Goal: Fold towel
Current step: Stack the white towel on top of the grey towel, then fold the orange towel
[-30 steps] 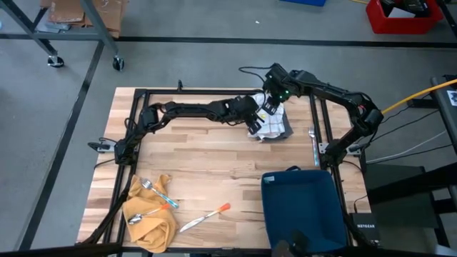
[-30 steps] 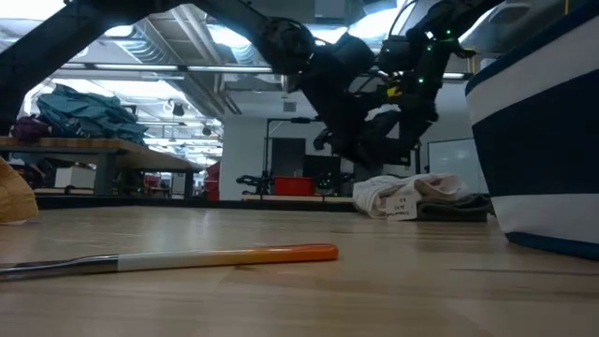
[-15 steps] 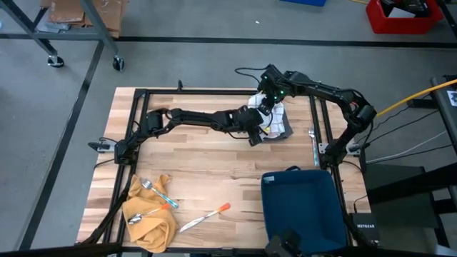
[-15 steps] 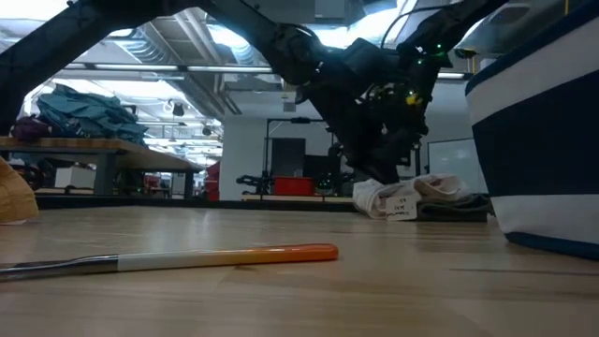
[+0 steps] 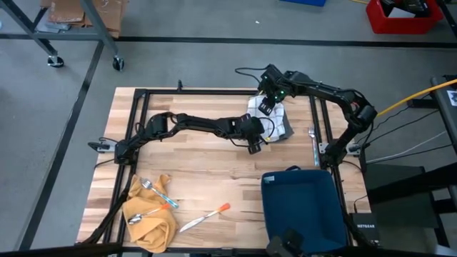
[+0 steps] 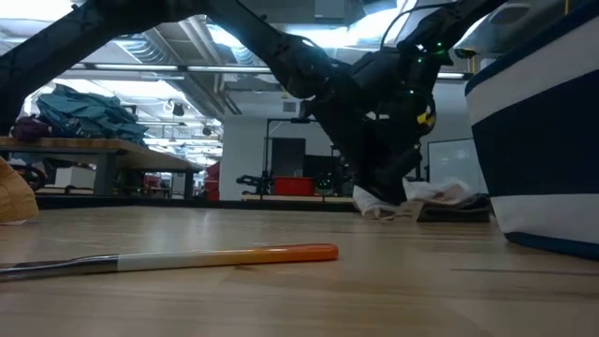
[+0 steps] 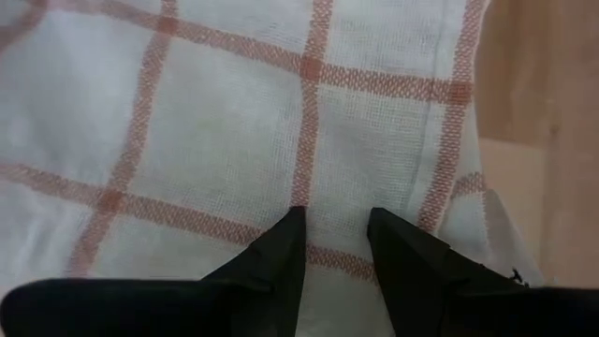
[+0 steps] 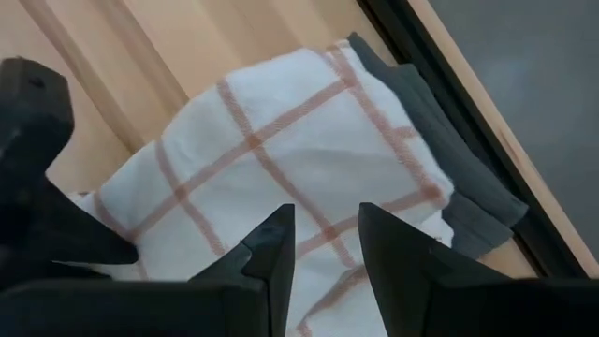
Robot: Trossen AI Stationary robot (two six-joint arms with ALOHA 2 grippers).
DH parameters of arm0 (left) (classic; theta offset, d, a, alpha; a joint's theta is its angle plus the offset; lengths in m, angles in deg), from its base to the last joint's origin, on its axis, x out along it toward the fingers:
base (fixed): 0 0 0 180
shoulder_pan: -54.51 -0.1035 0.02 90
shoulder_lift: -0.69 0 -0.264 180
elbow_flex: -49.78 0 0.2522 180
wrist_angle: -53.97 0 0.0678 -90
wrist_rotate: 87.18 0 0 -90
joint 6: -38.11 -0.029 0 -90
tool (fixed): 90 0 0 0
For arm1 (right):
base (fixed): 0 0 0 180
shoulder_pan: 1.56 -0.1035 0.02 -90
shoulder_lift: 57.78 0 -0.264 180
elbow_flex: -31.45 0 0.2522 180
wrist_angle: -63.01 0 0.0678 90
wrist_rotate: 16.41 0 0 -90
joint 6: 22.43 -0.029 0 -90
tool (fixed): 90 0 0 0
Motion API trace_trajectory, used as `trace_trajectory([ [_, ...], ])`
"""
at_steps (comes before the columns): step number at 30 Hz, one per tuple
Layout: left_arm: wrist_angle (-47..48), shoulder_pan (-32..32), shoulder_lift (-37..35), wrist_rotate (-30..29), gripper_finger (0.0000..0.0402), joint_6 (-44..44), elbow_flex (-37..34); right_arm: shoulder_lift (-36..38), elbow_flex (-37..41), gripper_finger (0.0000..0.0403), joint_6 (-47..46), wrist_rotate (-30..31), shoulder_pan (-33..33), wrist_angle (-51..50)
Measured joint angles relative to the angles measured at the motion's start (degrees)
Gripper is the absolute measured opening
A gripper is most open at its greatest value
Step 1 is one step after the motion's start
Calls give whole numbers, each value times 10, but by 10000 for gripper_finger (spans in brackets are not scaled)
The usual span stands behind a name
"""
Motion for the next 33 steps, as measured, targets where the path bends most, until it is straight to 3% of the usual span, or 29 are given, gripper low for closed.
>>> trace_trajectory([
  [12, 10, 29, -3, 23, 114, -24, 0, 0, -5, 124, 0, 0, 0, -14],
  [22, 7, 15, -89, -31, 114, -63, 3, 1, -129, 124, 0, -15, 0, -234],
  [27, 13, -11, -112, -56, 114, -92, 2, 2, -138, 124, 0, -17, 0, -321],
  [33, 21, -32, -139, -55, 114, -91, 2, 2, -118, 124, 0, -17, 0, -277],
])
